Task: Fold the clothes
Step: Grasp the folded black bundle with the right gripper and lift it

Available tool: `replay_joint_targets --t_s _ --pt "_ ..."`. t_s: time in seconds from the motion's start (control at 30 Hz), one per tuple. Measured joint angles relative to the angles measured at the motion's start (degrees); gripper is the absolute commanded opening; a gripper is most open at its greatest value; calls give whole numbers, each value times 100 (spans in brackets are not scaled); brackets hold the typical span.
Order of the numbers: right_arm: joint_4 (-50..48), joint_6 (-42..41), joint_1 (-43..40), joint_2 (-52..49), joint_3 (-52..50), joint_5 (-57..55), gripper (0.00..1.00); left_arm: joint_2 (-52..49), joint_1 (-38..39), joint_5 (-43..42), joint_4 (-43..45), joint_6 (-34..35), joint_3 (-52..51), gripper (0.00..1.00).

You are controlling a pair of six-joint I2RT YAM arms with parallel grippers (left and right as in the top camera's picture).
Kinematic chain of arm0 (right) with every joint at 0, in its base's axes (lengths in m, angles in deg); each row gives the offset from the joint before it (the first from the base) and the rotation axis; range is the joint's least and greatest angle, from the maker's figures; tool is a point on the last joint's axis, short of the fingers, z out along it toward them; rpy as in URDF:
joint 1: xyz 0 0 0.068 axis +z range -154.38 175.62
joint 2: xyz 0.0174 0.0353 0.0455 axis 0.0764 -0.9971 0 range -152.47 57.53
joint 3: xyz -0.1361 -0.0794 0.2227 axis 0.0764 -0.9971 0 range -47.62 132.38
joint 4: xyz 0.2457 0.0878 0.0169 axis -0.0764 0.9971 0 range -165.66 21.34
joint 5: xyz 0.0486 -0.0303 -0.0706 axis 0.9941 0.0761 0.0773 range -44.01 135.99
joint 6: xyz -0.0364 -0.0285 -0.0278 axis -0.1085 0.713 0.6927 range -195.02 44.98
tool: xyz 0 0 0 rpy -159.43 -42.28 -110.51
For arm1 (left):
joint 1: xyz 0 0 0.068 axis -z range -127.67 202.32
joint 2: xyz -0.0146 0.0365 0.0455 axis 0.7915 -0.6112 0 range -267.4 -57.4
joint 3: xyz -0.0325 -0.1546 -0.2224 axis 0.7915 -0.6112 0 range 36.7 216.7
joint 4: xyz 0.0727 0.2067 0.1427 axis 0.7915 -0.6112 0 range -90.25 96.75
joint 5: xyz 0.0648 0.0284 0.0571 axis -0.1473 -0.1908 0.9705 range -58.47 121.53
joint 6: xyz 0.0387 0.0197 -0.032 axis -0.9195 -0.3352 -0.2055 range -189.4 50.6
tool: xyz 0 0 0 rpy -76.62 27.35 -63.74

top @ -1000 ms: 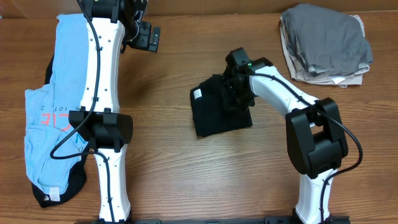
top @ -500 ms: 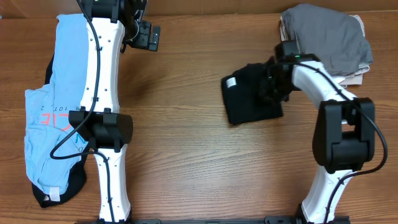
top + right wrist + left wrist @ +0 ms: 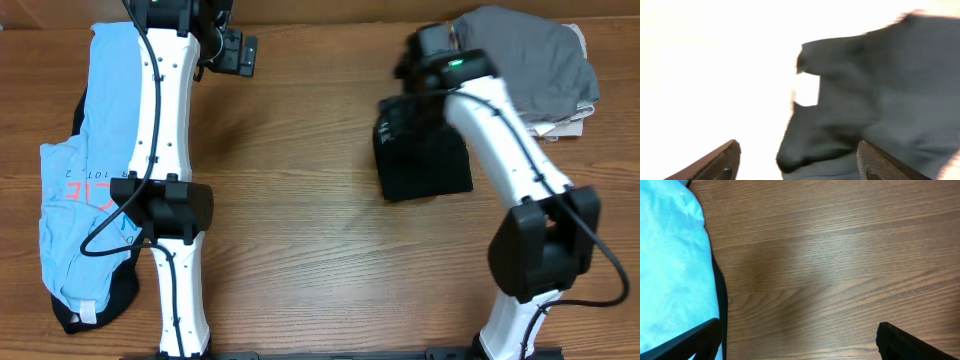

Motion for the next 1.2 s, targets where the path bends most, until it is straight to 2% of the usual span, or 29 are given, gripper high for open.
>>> replay_joint_targets --t_s 0.1,0.23,0.5,0.67,0.83,0.9,1.0,1.03,1.1,1.2 --pt "20 -125 437 -199 -2 -439 86 0 -79 -2 33 76 0 100" --pt "46 -385 601 -529 -4 -1019 92 0 -260 -17 24 120 0 100" --pt "44 -647 564 -1001 -13 -1508 92 0 -610 -15 -63 162 0 100" --pt "52 -721 560 -1338 -13 -1508 87 0 -647 -17 -68 166 0 100" --pt "-17 -866 562 -1506 -13 -1576 69 0 -647 -17 -72 188 0 100" --pt "-92 -918 562 -1506 -24 -1611 56 0 -647 -17 -72 214 0 100" --pt "-321 -966 557 -1504 -166 -1668 42 0 -647 -17 -74 225 0 100" --pt "-400 -977 555 -1506 -229 -1690 27 0 -647 -17 -74 225 0 100" --pt "-525 -988 557 -1478 -315 -1746 4 0 -647 -17 -74 225 0 100" --pt "-612 -1064 557 -1392 -428 -1821 4 0 -647 -17 -74 227 0 100"
